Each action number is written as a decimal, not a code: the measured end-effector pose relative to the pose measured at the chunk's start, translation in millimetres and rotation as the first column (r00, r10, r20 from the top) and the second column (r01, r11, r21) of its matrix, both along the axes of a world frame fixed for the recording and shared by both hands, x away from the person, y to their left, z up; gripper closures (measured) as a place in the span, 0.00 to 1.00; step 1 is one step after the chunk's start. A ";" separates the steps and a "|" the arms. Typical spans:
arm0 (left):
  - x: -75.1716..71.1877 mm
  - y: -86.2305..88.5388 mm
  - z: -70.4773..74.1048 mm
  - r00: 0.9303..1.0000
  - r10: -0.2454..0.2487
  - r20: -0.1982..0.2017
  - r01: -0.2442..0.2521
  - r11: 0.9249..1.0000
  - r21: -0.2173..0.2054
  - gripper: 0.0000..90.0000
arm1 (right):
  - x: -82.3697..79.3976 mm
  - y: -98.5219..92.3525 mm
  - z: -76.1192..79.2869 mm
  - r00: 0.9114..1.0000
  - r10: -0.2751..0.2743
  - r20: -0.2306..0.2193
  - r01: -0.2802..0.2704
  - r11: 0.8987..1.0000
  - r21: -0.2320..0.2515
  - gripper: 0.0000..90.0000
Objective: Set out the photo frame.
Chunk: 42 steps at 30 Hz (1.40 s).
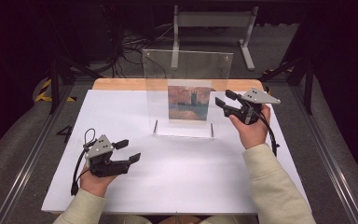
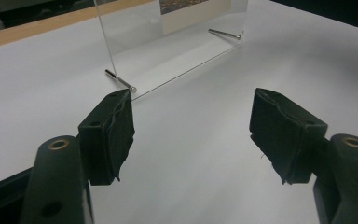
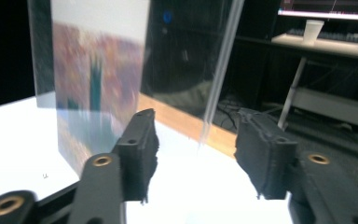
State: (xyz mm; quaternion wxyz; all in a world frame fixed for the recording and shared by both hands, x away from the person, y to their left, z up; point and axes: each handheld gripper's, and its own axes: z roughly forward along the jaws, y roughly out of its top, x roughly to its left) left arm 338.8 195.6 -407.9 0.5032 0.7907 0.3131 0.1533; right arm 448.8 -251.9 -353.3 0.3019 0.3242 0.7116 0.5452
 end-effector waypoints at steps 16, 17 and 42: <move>1.3 -2.0 -3.3 1.000 -0.007 -0.010 0.007 1.000 0.012 0.34 | -23.4 -5.5 -86.1 0.947 0.001 -0.323 -0.072 0.976 -0.207 0.88; 0.7 -2.2 -3.6 1.000 -0.005 -0.018 0.005 1.000 0.011 0.34 | -23.0 -3.7 -89.6 0.939 -0.005 -0.344 -0.076 0.972 -0.222 0.89; 1.0 -2.5 -4.5 1.000 -0.010 -0.022 0.011 1.000 0.015 0.34 | -8.9 1.4 -104.9 0.914 -0.062 -0.401 -0.036 0.972 -0.233 0.98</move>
